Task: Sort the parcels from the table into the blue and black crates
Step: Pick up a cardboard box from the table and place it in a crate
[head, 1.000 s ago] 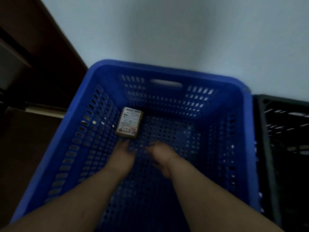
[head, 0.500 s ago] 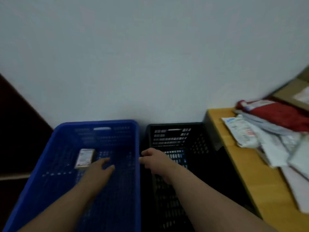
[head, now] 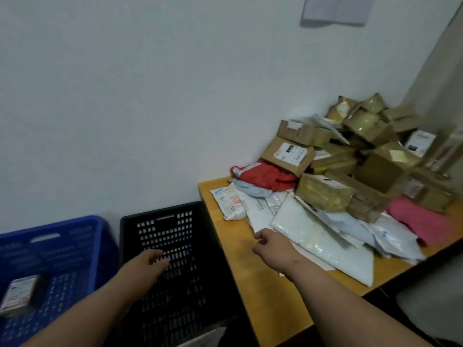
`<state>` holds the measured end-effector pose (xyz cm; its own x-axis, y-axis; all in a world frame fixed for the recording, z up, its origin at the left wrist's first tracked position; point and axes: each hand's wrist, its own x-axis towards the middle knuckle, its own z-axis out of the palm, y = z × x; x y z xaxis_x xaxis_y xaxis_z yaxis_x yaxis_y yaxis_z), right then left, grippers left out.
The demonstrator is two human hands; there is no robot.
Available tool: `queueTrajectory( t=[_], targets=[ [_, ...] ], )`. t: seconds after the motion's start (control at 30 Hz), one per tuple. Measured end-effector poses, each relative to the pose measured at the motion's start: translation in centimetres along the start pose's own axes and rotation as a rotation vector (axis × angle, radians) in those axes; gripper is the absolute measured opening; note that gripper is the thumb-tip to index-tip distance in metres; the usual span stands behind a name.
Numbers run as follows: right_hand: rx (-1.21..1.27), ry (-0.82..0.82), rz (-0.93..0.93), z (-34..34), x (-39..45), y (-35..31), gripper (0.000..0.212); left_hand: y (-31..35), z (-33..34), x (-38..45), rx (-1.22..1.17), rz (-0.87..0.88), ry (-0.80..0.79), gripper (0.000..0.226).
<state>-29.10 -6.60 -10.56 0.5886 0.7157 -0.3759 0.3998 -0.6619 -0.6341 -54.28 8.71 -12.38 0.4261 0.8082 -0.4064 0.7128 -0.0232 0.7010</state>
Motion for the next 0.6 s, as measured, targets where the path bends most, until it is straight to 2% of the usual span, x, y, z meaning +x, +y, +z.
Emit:
queueTrajectory(
  t=[0.17, 0.27, 0.37, 0.5, 0.6],
  targets=[
    [-0.010, 0.216, 0.017, -11.1, 3.6, 8.2, 0.032, 10.9, 9.1, 2.5, -0.070, 0.012, -0.023, 0.044],
    [-0.095, 0.352, 0.096, -17.8, 6.1, 12.5, 0.032, 17.9, 15.2, 3.1, -0.110, 0.018, -0.100, 0.047],
    [-0.078, 0.423, 0.179, -22.3, 9.3, 15.0, 0.060, 23.2, 19.8, 3.6, -0.163, 0.062, -0.178, 0.049],
    [-0.072, 0.330, 0.239, -23.0, 13.5, 15.9, 0.107, 27.3, 24.1, 5.4, -0.216, 0.023, -0.237, 0.054],
    [-0.041, 0.318, 0.252, -21.4, 15.4, 16.3, 0.115, 29.1, 26.4, 6.8, -0.315, -0.073, -0.261, 0.057]
  ],
)
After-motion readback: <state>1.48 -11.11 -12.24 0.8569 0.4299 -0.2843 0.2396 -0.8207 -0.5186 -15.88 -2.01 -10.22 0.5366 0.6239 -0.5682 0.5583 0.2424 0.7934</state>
